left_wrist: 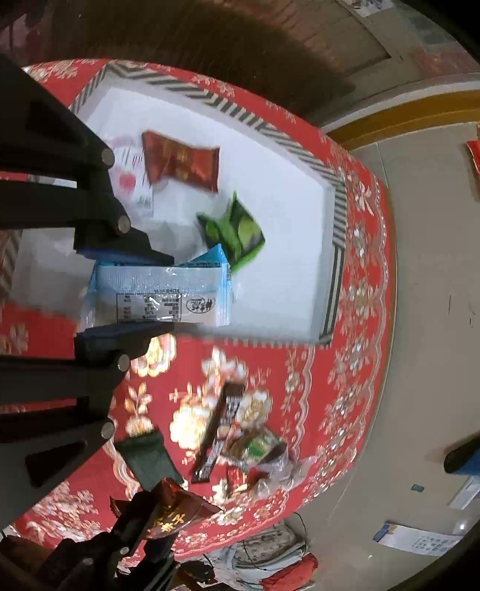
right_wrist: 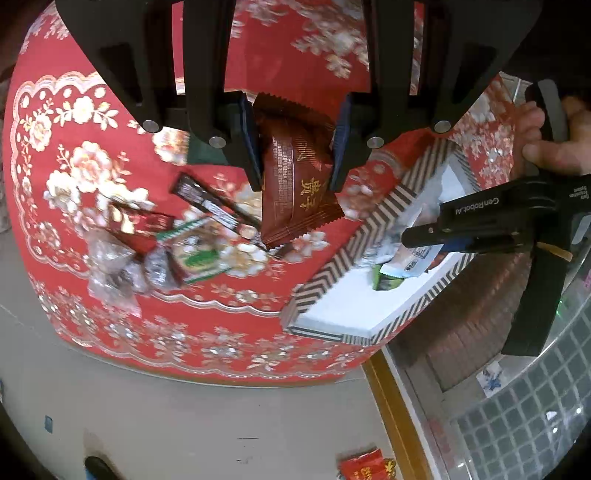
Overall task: Organize snacks
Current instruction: 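Carry the blue bar and red candy over the white tray with both tools, then open both tools to drop the blue bar and red candy into the tray, then grasp the clear nut bag with right tool while left tool grasps clear date bag, then lift both clear bags and carry them toward the white tray, then lower both clear bags over the tray and open both tools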
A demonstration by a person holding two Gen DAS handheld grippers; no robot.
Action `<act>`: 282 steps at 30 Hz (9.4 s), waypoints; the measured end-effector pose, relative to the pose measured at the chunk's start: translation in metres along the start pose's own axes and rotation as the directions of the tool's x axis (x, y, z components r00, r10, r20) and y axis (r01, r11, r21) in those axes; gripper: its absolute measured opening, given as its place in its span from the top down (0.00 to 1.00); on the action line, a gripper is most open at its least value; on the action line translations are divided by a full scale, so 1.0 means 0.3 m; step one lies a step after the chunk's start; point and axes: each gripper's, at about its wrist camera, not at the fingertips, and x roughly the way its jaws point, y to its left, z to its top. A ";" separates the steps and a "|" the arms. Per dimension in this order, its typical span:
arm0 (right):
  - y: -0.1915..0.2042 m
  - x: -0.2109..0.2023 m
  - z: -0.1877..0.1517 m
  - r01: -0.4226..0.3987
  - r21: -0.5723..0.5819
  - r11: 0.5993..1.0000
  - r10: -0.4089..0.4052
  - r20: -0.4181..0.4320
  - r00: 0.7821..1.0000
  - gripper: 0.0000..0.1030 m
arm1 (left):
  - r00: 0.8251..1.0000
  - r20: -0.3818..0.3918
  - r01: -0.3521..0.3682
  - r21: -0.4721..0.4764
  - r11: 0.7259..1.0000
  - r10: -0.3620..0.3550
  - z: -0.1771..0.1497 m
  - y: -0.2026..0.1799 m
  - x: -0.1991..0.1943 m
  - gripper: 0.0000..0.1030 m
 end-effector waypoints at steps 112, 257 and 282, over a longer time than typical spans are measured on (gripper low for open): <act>-0.763 0.316 0.254 0.259 0.137 0.956 -0.236 -0.165 0.958 0.71 | 0.999 0.003 -0.038 0.025 0.999 0.037 -0.063 -0.308 0.014 0.13; -0.373 -0.146 -0.192 0.126 0.336 0.933 -0.132 -0.006 0.991 0.80 | 0.959 0.113 0.249 0.109 0.962 -0.261 -0.109 -0.181 -0.077 0.61; 0.157 0.214 0.322 -0.028 0.029 0.999 0.028 0.007 1.000 0.80 | 0.976 0.153 0.158 0.008 0.987 -0.157 -0.014 0.240 -0.002 0.61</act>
